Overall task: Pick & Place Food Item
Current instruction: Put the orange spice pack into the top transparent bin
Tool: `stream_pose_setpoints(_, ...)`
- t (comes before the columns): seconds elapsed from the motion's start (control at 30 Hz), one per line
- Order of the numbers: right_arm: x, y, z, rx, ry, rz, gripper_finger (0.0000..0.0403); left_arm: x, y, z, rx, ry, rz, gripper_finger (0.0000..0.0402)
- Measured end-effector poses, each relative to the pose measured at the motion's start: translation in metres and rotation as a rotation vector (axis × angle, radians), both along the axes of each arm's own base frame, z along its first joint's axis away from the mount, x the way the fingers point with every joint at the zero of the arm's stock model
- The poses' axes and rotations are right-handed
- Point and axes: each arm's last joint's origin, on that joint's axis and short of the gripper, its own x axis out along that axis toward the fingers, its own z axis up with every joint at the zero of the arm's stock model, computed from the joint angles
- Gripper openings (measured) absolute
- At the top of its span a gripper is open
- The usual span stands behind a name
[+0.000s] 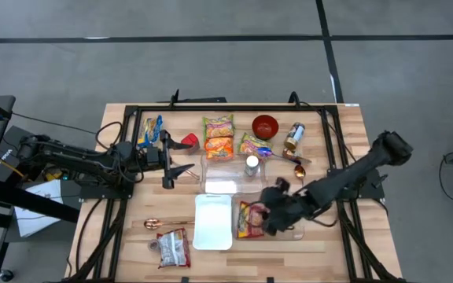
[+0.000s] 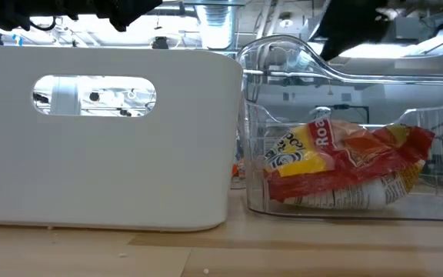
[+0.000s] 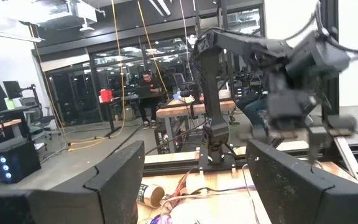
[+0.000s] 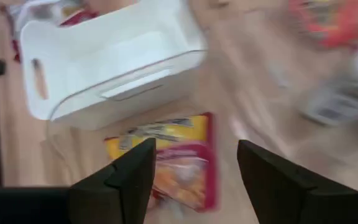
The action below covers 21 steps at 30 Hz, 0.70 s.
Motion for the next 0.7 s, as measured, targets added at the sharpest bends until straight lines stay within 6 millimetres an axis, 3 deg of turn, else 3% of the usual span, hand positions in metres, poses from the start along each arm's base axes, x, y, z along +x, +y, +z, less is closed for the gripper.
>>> stream_pose_setpoints(0.3, -0.076, -0.032, 0.028, -0.141, 0.125, -0.311, 0.0205, 0.000, 0.000, -0.001, 0.007, 0.008, 0.002, 0.0273)
stream_pose_setpoints(0.7, -0.103, -0.076, 0.019, -0.270, 0.285, -0.434, 0.0198, 0.001, 0.007, -0.007, 0.039, 0.084, 0.049, 0.0273)
